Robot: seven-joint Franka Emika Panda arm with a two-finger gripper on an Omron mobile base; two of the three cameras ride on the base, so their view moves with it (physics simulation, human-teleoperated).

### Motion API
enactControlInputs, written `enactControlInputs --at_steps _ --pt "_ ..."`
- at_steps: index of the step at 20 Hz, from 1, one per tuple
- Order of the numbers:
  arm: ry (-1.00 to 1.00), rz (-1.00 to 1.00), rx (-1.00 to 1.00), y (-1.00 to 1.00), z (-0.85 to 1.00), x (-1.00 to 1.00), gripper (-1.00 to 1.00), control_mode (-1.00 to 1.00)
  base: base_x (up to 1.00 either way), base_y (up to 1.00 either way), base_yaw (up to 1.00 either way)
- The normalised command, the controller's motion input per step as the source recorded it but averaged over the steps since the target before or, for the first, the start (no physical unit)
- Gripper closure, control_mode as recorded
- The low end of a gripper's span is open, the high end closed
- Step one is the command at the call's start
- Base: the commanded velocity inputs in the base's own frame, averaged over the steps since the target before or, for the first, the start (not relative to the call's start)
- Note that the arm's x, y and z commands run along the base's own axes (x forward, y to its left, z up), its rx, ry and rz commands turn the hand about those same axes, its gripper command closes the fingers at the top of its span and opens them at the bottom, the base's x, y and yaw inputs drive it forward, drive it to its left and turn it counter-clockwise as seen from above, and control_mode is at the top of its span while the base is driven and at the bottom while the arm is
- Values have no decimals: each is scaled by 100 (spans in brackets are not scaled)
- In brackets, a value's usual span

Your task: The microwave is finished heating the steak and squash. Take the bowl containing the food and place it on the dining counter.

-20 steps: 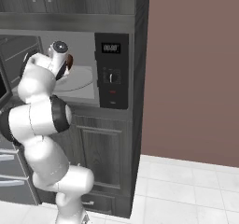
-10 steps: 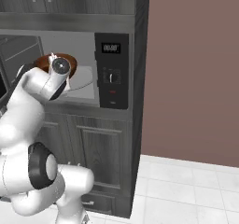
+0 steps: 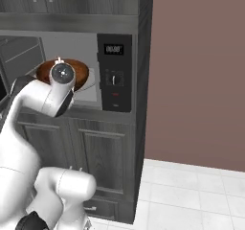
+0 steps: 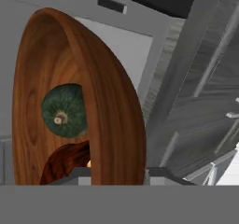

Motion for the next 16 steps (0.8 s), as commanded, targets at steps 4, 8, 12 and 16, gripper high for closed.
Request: enactControlInputs --at_steps 4,8,12,16 --pt "39 0 -7 -52 12 -100 100 -100 0 0 0" --pt "8 4 -1 -32 0 -100 100 -100 0 0 0" --pt "-17 6 0 0 0 -76 100 -100 0 0 0" --pt "-6 6 -3 8 0 -27 100 -100 0 0 0"
